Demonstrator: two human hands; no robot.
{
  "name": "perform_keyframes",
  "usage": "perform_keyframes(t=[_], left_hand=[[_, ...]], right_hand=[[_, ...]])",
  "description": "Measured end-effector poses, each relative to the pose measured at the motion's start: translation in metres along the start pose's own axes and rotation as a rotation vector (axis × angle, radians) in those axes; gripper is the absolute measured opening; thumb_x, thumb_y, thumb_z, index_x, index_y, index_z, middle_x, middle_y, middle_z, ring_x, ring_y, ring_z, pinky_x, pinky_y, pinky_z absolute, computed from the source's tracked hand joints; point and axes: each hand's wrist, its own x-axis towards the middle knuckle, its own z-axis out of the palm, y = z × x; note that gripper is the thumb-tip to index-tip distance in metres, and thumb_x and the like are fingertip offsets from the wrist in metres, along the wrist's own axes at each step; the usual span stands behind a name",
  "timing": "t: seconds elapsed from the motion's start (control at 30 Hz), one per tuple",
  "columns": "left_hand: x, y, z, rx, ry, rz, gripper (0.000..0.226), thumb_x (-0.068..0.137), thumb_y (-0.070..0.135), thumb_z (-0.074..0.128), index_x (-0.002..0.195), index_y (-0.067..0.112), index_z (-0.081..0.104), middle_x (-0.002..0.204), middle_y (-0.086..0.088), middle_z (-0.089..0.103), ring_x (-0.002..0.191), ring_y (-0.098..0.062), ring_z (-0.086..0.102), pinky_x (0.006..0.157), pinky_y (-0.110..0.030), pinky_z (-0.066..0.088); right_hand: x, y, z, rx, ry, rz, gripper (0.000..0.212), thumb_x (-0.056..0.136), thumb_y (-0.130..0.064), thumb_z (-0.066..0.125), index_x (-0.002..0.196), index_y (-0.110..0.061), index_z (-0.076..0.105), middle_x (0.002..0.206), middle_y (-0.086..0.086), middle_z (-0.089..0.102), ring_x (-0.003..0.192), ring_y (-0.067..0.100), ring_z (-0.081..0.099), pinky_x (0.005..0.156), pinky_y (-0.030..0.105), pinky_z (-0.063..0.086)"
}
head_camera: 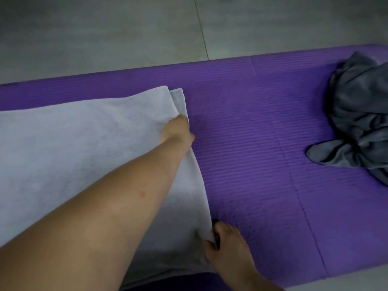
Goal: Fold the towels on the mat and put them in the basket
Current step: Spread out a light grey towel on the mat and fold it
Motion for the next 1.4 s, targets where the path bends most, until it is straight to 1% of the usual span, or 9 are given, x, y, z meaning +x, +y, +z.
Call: perform_keyframes(t=[0.1,0.3,0.47,0.6,0.83,1.1,1.2,1.3,1.4], left_hand=[[-0.002,-0.016,-0.011,-0.210,0.008,0.025,0.022,0.083,0.010,0.058,0.104,0.012,0.053,0.109,-0.008,0.061,0.105,-0.024,0.056,0.085,-0.029,0.042],[-0.010,-0.084,-0.072,-0.393,0.083,0.158,0.026,0.079,0.005,0.059,0.073,0.024,0.044,0.065,0.012,0.046,0.066,-0.010,0.048,0.053,-0.004,0.034],[-0.025,-0.203,-0.140,-0.479,0.155,0.145,0.036,0.078,-0.002,0.060,0.069,0.028,0.041,0.063,0.008,0.049,0.053,0.000,0.047,0.059,-0.008,0.037],[-0.046,-0.311,-0.158,-0.509,0.211,0.009,0.037,0.077,-0.004,0.062,0.070,0.028,0.044,0.064,0.007,0.049,0.048,0.008,0.049,0.059,-0.007,0.036],[-0.040,-0.395,-0.132,-0.662,0.305,-0.247,0.029,0.086,0.020,0.061,0.108,0.002,0.059,0.099,-0.011,0.065,0.094,-0.023,0.061,0.086,-0.025,0.043],[0.002,-0.342,-0.146,-0.905,0.327,-0.242,0.044,0.086,0.020,0.059,0.127,0.006,0.047,0.111,-0.001,0.055,0.102,-0.014,0.053,0.076,-0.002,0.038],[0.015,-0.336,-0.152,-1.216,0.246,-0.248,0.041,0.083,0.012,0.060,0.123,0.003,0.052,0.118,-0.010,0.060,0.109,-0.024,0.057,0.093,-0.031,0.048],[0.018,-0.331,-0.154,-1.268,0.135,-0.170,0.032,0.084,0.000,0.054,0.115,0.007,0.054,0.101,-0.001,0.063,0.092,-0.014,0.061,0.076,-0.023,0.051],[0.022,-0.325,-0.164,-1.097,0.237,-0.081,0.048,0.080,-0.005,0.055,0.126,0.007,0.050,0.109,-0.003,0.061,0.098,-0.015,0.059,0.082,-0.022,0.050]], right_hand=[[-0.006,-0.015,-0.004,0.173,-0.201,0.042,0.032,0.086,-0.032,0.052,0.066,-0.033,0.026,0.065,-0.019,0.052,0.063,0.002,0.043,0.062,0.017,0.031],[-0.010,-0.103,-0.009,0.159,-0.290,-0.251,0.014,0.085,-0.028,0.051,0.088,-0.032,0.037,0.063,-0.014,0.043,0.067,0.000,0.045,0.065,0.011,0.034],[-0.011,-0.199,0.016,0.011,-0.442,-0.449,0.025,0.088,-0.026,0.051,0.095,-0.038,0.031,0.067,-0.014,0.041,0.057,-0.005,0.035,0.052,0.008,0.029],[-0.007,-0.265,0.086,-0.064,-0.621,-0.403,0.022,0.086,-0.019,0.051,0.108,-0.023,0.048,0.112,0.010,0.060,0.101,0.027,0.058,0.073,0.022,0.031],[-0.012,-0.312,0.180,-0.187,-0.572,-0.173,0.029,0.088,-0.019,0.048,0.117,-0.013,0.048,0.124,0.012,0.054,0.116,0.031,0.050,0.092,0.032,0.041],[-0.019,-0.296,0.166,-0.187,-0.551,-0.254,0.032,0.091,-0.025,0.044,0.122,-0.015,0.044,0.129,0.007,0.049,0.116,0.029,0.050,0.091,0.033,0.041],[-0.023,-0.290,0.175,-0.154,-0.428,-0.287,0.029,0.088,-0.024,0.044,0.116,-0.017,0.048,0.117,0.001,0.057,0.107,0.022,0.056,0.084,0.028,0.043],[-0.028,-0.281,0.186,-0.110,-0.243,-0.285,0.029,0.058,-0.043,0.040,0.082,-0.027,0.043,0.059,-0.017,0.062,0.049,-0.005,0.057,0.044,0.008,0.036],[-0.040,-0.282,0.199,-0.098,-0.194,-0.363,0.029,0.052,-0.042,0.035,0.079,-0.030,0.036,0.048,-0.019,0.053,0.039,-0.004,0.050,0.045,0.007,0.035]])
